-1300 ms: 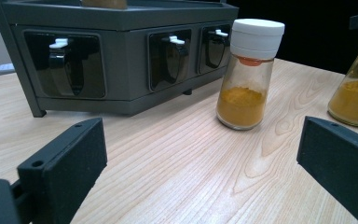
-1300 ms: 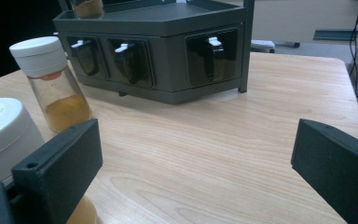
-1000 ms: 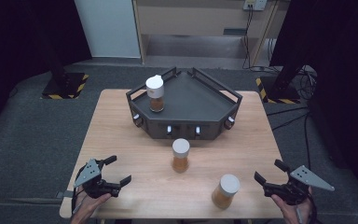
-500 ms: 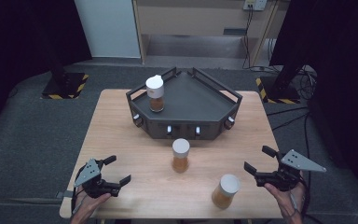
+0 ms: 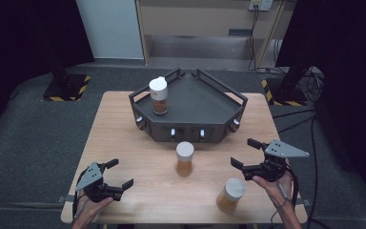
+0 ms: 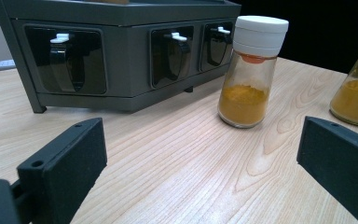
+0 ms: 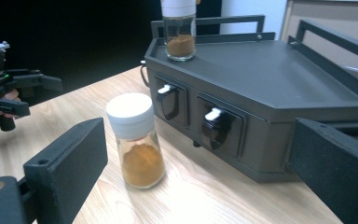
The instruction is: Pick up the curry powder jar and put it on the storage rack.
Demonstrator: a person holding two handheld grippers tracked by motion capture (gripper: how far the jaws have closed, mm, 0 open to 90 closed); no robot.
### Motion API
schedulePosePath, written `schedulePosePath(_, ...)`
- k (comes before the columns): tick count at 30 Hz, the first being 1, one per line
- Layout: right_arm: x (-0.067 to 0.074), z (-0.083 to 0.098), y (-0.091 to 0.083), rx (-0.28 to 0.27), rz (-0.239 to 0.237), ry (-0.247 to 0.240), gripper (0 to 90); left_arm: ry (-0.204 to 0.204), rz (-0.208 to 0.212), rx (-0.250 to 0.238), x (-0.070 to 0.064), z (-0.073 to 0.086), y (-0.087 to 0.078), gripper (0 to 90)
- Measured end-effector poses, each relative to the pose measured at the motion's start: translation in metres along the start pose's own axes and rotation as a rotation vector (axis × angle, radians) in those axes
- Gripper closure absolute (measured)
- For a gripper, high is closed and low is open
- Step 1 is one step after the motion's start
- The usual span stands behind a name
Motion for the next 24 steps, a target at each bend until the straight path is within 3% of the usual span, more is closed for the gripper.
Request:
schedulePosePath(15, -0.008, -0.027, 0.034, 0.052, -0.087, -0.019, 5.1, -0.001, 0.003, 0.003, 0.000, 0.000, 0.001, 0.2)
schedulePosePath(24, -0.008, -0.043, 0.053, 0.095, -0.116, -0.047, 5.9, -0.003, 0.004, 0.003, 0.001, 0.000, 0.002, 0.2)
Point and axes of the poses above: each handheld gripper's, and its own axes: y roughly forward along the jaws, z roughly out of its underside, x roughly to its left, the point moved 6 cm from there along y, roughly forward along the jaws, and after that the axes turned 8 degrees about x, right-handed, at the moved point
